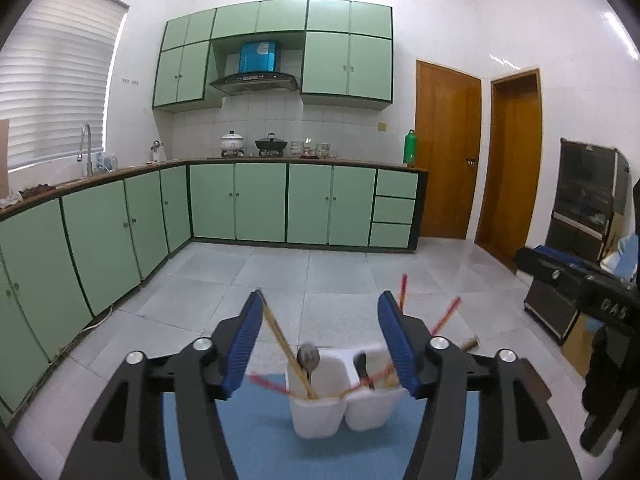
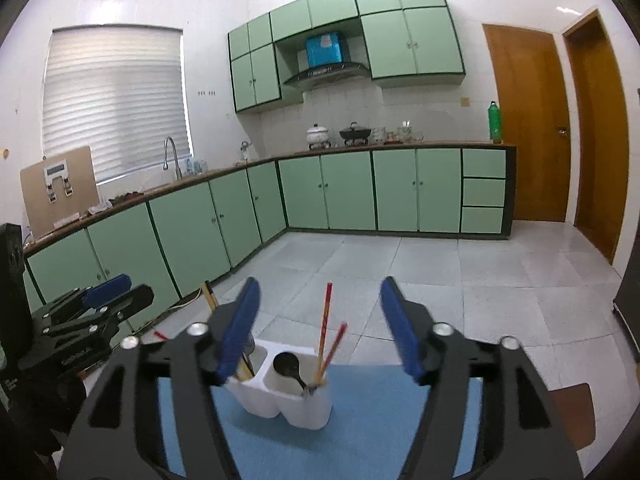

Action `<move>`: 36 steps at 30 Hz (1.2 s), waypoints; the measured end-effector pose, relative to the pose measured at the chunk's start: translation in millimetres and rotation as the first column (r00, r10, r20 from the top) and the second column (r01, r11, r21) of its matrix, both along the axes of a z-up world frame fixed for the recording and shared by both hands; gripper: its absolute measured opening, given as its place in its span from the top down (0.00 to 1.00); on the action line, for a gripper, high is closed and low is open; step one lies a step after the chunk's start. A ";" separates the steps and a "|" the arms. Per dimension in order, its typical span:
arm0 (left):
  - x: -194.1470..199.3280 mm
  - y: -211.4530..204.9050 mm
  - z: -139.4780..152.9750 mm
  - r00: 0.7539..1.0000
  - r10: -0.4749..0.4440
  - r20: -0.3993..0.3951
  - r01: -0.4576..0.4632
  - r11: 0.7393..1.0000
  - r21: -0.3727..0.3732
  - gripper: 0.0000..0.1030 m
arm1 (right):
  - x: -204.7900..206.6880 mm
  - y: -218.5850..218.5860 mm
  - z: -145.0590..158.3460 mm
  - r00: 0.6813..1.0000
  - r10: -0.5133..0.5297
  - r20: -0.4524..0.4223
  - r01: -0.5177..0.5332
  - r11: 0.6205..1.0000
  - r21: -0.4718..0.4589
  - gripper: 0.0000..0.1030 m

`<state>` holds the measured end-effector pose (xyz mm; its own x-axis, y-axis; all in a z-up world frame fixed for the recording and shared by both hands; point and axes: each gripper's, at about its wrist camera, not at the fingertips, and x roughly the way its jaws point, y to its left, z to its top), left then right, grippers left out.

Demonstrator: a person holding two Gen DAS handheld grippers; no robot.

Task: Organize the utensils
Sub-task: 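Open both grippers and pull them back from the holder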

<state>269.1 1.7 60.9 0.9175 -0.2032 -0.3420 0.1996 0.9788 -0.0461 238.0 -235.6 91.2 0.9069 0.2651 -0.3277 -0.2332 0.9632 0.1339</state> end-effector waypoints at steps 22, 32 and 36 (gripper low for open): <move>-136.7 13.3 -57.5 0.992 0.035 -0.124 -0.039 0.999 -0.030 0.12 | -149.3 6.8 -77.9 0.986 0.039 -0.164 -0.041 0.999 -0.006 0.05; -172.6 3.3 -55.9 0.990 0.044 -0.136 -0.046 0.999 -0.006 0.11 | -182.1 20.3 -72.6 0.984 0.091 -0.156 -0.093 0.996 -0.010 0.05; -182.3 0.7 -51.0 0.992 0.045 -0.114 -0.046 0.999 -0.007 0.11 | -190.8 20.3 -68.1 0.985 0.098 -0.139 -0.102 0.995 -0.017 0.05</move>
<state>86.8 2.4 9.9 0.8808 -0.1663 -0.4433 0.1480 0.9861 -0.0757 47.1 -215.3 23.0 0.8221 0.3429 -0.4545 -0.3095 0.9392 0.1488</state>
